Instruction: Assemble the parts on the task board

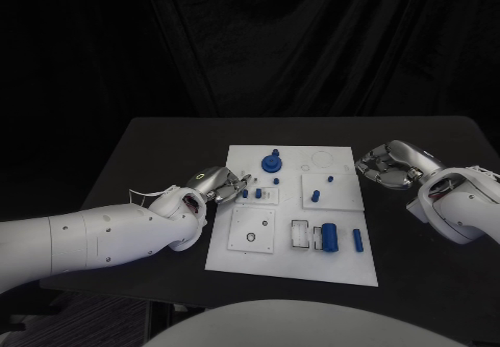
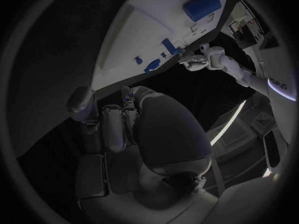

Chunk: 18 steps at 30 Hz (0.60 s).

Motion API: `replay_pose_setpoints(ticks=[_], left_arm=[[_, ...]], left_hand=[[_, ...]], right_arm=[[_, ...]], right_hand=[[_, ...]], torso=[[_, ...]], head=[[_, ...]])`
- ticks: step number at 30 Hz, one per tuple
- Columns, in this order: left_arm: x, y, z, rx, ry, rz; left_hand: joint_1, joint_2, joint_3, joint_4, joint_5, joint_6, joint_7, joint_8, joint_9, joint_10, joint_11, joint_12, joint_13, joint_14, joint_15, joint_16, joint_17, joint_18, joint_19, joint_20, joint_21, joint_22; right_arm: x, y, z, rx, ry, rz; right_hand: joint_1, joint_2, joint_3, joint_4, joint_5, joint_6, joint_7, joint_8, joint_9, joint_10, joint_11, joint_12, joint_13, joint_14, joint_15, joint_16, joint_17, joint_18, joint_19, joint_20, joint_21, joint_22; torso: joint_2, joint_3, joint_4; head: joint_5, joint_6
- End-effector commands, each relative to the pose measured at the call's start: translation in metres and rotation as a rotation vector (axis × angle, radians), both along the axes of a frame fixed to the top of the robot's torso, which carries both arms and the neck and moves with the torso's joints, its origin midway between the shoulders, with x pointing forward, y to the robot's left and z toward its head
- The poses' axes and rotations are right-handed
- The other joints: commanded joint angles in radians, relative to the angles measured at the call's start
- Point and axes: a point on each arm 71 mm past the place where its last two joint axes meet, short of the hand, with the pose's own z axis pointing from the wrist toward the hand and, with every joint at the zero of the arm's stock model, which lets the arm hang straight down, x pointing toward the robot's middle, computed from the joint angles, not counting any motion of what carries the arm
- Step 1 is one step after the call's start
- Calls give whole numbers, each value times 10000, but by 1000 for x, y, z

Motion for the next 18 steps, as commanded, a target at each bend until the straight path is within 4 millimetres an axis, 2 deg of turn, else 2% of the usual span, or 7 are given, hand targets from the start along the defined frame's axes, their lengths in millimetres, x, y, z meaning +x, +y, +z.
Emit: replay_pose_setpoints(ticks=[1,7,11,13,14,16,18], left_arm=[[-1,-4,1,-79,-78,-357],[-1,-4,2,-181,-262,-376],[-2,-1,5,-368,-640,-268],[-2,1,8,-524,-955,-223],[-3,2,11,-635,-1176,-208],[-5,5,15,-825,-1554,-197],[-7,9,20,-970,-1920,-206]], left_hand=[[27,99,56,-1,64,52,-38,78,229,1041,53,26,2629,1039,56,26,2635,75,245,71,-12,2140],[148,132,104,-12,128,150,-53,282,269,1041,44,26,2629,1039,52,26,2635,64,268,70,34,2156],[432,-15,146,-15,197,319,-73,939,393,1041,26,26,2629,1039,35,26,2635,56,289,59,74,2168],[653,-189,161,-19,268,262,-81,1104,410,1041,20,26,2629,1039,29,26,2635,49,307,50,109,2179],[904,-496,128,-19,346,279,-80,1595,499,1041,14,26,2629,1039,23,26,2635,42,322,47,136,2186],[1203,-766,113,-15,403,243,-81,2024,555,1041,17,26,2629,1039,19,26,2635,37,335,45,162,2193],[1393,-960,86,-16,450,150,-70,2253,580,1041,22,26,2629,1039,22,26,2635,30,347,46,190,2201]], right_arm=[[0,0,-1,-66,79,-79],[-1,0,-1,-65,80,-74],[-1,-1,-1,-61,65,-86],[-1,-2,-1,-55,46,-95],[-1,-2,-1,-51,30,-101],[-2,-3,0,-42,-1,-109],[-2,-3,0,-29,-39,-110]], right_hand=[[58,-61,23,-15,46,5,35,33,11,-65,16,-45,767,4,-53,-48,305,82,-23,32,-67,1175],[64,-46,35,-17,51,7,33,35,12,-63,13,-44,767,6,-54,-46,306,80,-17,32,-55,1178],[64,-46,35,-17,51,7,33,35,12,-63,13,-44,767,6,-54,-46,306,80,-17,32,-55,1178],[64,-46,35,-17,51,7,33,35,12,-63,13,-44,767,6,-54,-46,306,80,-17,32,-55,1178],[64,-46,35,-17,51,7,33,35,12,-63,13,-44,767,6,-54,-46,306,80,-17,32,-55,1178],[64,-46,35,-17,51,7,33,35,12,-63,13,-44,767,6,-54,-46,306,80,-17,32,-55,1178],[67,-39,41,-20,53,9,31,37,13,-78,12,-53,752,3,-55,-52,298,83,-22,31,-70,1174]], torso=[[0,7,-8],[-2,4,-5],[-4,0,-4],[-5,-1,-1],[-5,-1,-2],[-6,-1,-3],[-7,-6,-3]], head=[[20,-2],[22,-2],[2,-2],[-3,-2],[-12,-2],[-21,-2],[-22,-2]])
